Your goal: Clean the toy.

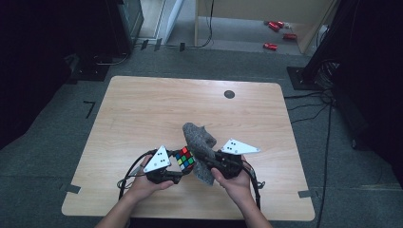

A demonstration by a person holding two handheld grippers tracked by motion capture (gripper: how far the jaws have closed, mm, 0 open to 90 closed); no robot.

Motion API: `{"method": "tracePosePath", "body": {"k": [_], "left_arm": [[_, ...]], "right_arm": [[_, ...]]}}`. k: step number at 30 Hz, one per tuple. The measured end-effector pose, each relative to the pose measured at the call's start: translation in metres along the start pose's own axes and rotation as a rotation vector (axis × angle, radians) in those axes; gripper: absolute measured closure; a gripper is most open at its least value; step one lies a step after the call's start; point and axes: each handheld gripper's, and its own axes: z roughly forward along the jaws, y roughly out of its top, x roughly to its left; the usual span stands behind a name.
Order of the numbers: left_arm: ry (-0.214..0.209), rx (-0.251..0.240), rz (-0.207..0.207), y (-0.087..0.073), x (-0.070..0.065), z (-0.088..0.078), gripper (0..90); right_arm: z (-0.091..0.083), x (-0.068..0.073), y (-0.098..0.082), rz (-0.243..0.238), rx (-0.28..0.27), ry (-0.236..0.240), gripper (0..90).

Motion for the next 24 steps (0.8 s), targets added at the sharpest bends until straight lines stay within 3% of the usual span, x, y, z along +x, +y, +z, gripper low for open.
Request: {"method": "tracePosePath", "body": {"k": [2,4,7,11,17,24], "left_arm": [[0.005,0.003,-0.004,0.000,0.001,-0.001,35.0],[0.011,0.009,-0.015,-0.001,0.002,0.000,35.0],[0.013,0.018,-0.034,-0.001,0.004,0.002,35.0],[0.012,0.010,-0.016,0.000,0.001,0.001,35.0],[0.008,-0.012,-0.032,0.001,0.004,-0.003,35.0],[0.005,0.006,-0.019,0.000,0.000,0.002,35.0]], "right_arm": [[0.000,-0.008,-0.004,0.032,0.002,-0.019,80.6],[0.000,-0.009,-0.005,0.035,0.009,-0.030,80.6],[0.000,0.003,-0.002,-0.004,-0.003,-0.026,80.7],[0.001,0.014,0.002,-0.059,-0.010,-0.036,80.5],[0.000,-0.004,-0.005,0.009,-0.005,-0.095,80.7],[0.001,0.016,0.002,-0.037,-0.028,-0.046,80.7]]}}
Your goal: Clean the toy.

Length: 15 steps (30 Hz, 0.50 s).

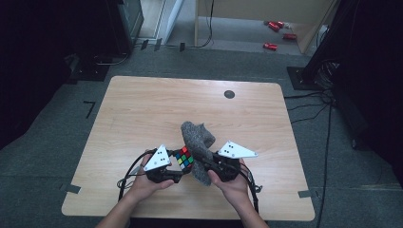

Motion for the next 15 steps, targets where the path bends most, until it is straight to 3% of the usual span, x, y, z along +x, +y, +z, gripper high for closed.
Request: {"method": "tracePosePath", "body": {"k": [2,7,12,15], "left_arm": [[-0.005,-0.013,0.003,0.001,0.001,-0.003,35.0],[-0.007,-0.034,-0.025,0.001,0.004,-0.006,35.0],[-0.011,-0.022,-0.008,0.001,0.001,-0.002,35.0],[-0.012,-0.039,-0.013,0.002,0.001,-0.005,35.0]], "right_arm": [[0.000,-0.003,0.000,0.011,-0.008,0.004,80.7],[-0.001,-0.018,-0.007,0.072,0.003,-0.042,80.8],[-0.001,0.000,0.000,0.020,-0.014,-0.020,80.7],[-0.001,-0.003,0.000,0.020,-0.016,-0.027,80.6]]}}
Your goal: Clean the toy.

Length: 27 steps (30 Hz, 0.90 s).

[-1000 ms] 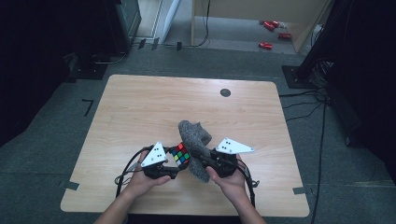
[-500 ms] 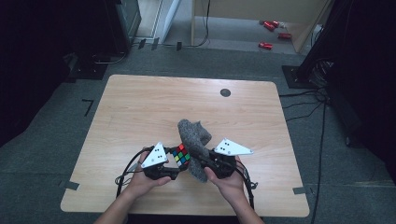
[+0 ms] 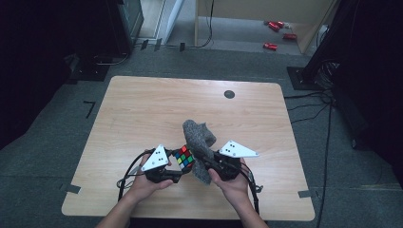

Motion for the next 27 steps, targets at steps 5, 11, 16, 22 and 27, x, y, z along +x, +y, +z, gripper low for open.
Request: {"method": "tracePosePath", "body": {"k": [5,11,16,22,27], "left_arm": [[-0.001,-0.013,-0.029,0.000,0.005,-0.003,35.0],[-0.010,0.005,-0.016,-0.001,0.000,0.003,35.0],[-0.007,-0.024,-0.034,0.000,0.004,-0.003,35.0],[-0.005,-0.006,-0.030,-0.001,0.002,0.001,35.0],[-0.013,-0.021,-0.022,0.001,0.000,-0.001,35.0]], "right_arm": [[-0.001,-0.014,-0.006,0.048,0.013,-0.039,80.7],[0.000,0.005,0.001,-0.001,-0.007,-0.002,80.6],[0.000,-0.009,-0.004,0.047,-0.001,-0.030,80.6],[-0.002,0.001,0.001,0.026,-0.008,-0.007,80.5],[-0.002,0.004,0.002,0.009,-0.012,-0.007,80.4]]}}
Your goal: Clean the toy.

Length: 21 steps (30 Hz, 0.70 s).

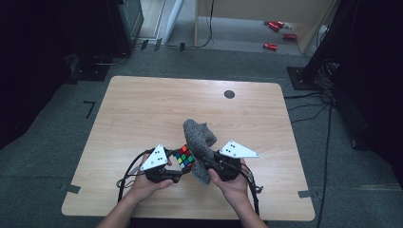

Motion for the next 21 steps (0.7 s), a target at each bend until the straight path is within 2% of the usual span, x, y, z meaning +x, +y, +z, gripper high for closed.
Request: {"method": "tracePosePath", "body": {"k": [3,5,10,14,17,19,21], "left_arm": [[-0.004,-0.014,-0.017,0.001,0.003,-0.003,35.0],[-0.006,-0.016,-0.025,0.000,0.004,-0.003,35.0],[-0.028,-0.012,-0.035,-0.002,0.003,0.001,35.0],[-0.024,-0.015,-0.027,-0.001,0.002,0.000,35.0],[-0.024,-0.023,-0.040,-0.001,0.004,-0.002,35.0],[-0.029,-0.026,-0.052,-0.001,0.005,-0.002,35.0],[-0.035,-0.009,-0.058,-0.002,0.005,0.001,35.0]], "right_arm": [[0.000,-0.012,-0.005,0.036,0.006,-0.030,80.4],[0.000,-0.014,-0.005,0.047,0.011,-0.032,80.4],[0.000,-0.001,0.001,-0.013,0.000,-0.010,80.1],[0.001,-0.006,-0.001,0.004,0.003,-0.017,80.1],[0.001,-0.013,-0.005,0.000,0.016,-0.063,80.0],[0.001,-0.013,-0.005,0.010,0.014,-0.057,80.1],[0.000,-0.006,-0.002,-0.008,0.003,-0.037,80.0]]}}
